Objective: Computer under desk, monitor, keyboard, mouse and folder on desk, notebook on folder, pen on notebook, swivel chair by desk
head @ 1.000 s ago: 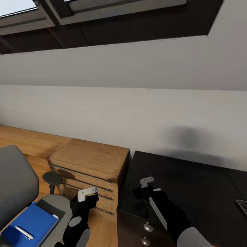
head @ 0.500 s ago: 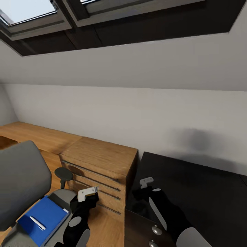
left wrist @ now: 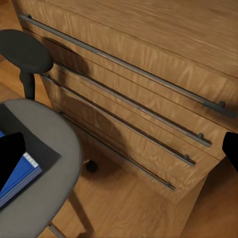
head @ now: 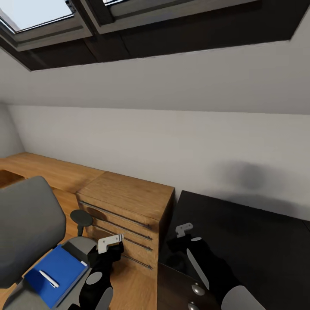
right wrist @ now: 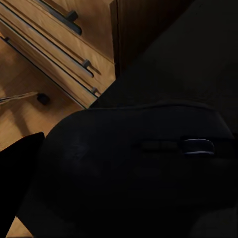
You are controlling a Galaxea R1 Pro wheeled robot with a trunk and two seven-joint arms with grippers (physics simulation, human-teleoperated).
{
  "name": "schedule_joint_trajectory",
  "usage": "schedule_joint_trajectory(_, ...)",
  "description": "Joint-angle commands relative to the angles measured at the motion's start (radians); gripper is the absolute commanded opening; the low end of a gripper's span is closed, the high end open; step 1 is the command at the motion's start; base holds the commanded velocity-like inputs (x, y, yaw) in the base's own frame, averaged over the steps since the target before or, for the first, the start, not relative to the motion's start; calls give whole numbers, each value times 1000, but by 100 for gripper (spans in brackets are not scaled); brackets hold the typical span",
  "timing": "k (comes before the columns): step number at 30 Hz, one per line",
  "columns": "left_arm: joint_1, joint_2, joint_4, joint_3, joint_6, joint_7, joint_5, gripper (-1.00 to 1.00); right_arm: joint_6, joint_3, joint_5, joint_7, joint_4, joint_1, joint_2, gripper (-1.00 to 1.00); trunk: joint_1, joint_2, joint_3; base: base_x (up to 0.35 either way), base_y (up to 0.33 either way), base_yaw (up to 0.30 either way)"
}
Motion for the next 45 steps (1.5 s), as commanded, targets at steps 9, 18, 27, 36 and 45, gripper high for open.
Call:
schedule_joint_trajectory(9, -1, 0, -1, -2, 4, 7, 6, 100, 12, 38, -1, -3, 43, -1, 0, -100, 0, -1, -1, 0, 0, 0)
schedule_joint_trajectory(18, -1, 0, -1, -2, 4, 7, 5, 100, 12, 39, -1, -4, 44, -1, 0, -100, 0, -1, -1, 0, 0, 0)
schedule_joint_trajectory(27, -1, 0, -1, -2, 4, 7, 6, 100, 12, 39, -1, -4, 44, -1, 0, -100, 0, -1, -1, 0, 0, 0)
schedule_joint_trajectory(36, -1, 0, -1, -2, 4, 7, 6, 100, 12, 38, -1, -4, 43, -1, 0, 100, 0, -1, -1, 0, 0, 0)
schedule_joint_trajectory(45, -1, 0, -1, -2, 4, 7, 5, 100, 12, 38, 0, -4, 42, -1, -1, 100, 0, -1, -1, 0, 0, 0)
